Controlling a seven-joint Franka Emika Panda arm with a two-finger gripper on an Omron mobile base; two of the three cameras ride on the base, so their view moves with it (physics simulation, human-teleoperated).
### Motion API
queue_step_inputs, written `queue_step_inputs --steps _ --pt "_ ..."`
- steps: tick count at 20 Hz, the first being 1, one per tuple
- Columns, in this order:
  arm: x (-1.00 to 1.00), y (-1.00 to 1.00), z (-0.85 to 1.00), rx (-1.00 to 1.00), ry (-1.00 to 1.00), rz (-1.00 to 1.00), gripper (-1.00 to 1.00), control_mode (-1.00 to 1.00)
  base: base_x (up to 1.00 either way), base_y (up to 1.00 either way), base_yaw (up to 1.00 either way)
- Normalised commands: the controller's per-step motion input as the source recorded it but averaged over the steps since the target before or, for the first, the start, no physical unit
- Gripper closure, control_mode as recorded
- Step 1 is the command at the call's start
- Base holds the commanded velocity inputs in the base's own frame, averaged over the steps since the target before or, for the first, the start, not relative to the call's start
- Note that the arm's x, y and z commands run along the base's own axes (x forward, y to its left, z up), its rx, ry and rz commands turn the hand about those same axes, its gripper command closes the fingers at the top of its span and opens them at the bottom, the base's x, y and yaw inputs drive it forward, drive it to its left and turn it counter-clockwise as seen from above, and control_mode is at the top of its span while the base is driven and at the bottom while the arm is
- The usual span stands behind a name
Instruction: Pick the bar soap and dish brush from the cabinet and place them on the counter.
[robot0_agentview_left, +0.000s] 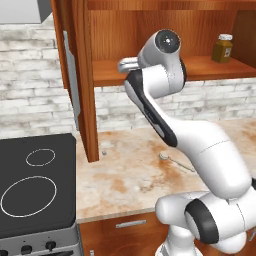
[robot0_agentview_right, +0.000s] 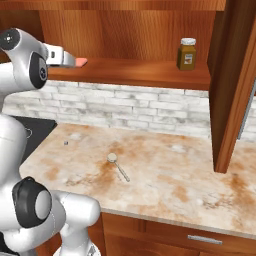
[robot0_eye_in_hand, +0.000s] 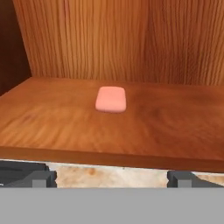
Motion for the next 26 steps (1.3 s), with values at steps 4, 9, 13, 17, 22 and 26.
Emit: queue_step_inputs --steps 4,9,13,17,22,26 --pt "0.44 0.01 -0.02 0.0 0.05 -0.01 -1.0 -1.0 0.0 0.0 0.0" --pt "0.39 0.0 0.04 0.0 0.11 -0.01 -1.0 -1.0 0.0 0.0 0.0" --pt "0.4 0.0 0.0 0.0 0.03 0.0 -1.0 -1.0 0.0 0.0 0.0" --pt "0.4 0.01 -0.03 0.0 0.0 -0.01 -1.0 -1.0 0.0 0.0 0.0" --pt "0.38 0.06 -0.06 0.0 0.02 -0.02 -1.0 -1.0 0.0 0.0 0.0" --pt "0.35 0.16 -0.03 -0.02 0.0 -0.05 -1.0 -1.0 0.0 0.0 0.0"
